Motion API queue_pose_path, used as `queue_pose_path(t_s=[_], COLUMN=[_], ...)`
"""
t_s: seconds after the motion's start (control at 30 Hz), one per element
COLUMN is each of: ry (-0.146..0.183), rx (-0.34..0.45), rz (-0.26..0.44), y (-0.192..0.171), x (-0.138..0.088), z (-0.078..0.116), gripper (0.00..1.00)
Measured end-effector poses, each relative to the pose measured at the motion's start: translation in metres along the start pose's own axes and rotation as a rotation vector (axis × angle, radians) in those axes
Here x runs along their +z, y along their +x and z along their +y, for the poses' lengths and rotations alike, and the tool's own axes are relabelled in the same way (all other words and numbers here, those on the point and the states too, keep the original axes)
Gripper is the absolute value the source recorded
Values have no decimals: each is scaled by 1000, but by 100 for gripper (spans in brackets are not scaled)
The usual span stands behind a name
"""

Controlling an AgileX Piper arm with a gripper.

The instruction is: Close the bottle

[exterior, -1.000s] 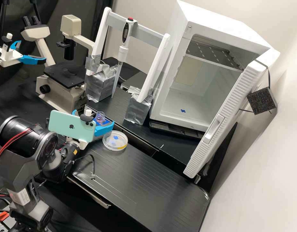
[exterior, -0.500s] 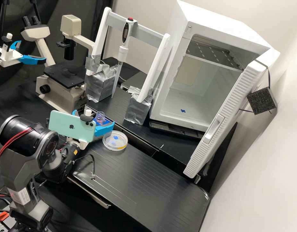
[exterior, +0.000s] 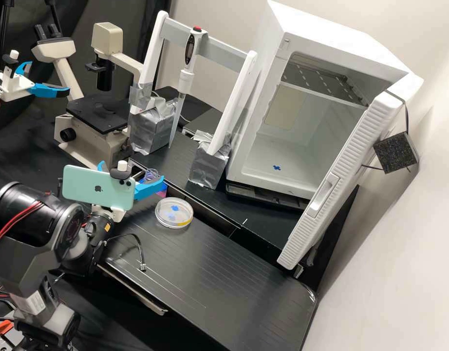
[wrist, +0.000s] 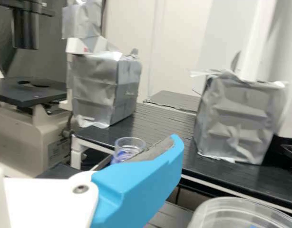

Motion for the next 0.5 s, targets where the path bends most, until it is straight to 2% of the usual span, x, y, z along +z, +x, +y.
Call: queue_pose_path(t_s=[0.33,0.37,0.5], ry=[10,9,10], rx=[-11,-7,2], rz=[-67,-72,-83], y=[2,2,2], x=[12,13,15], z=[-4,-3,-1], gripper=[100,0,0])
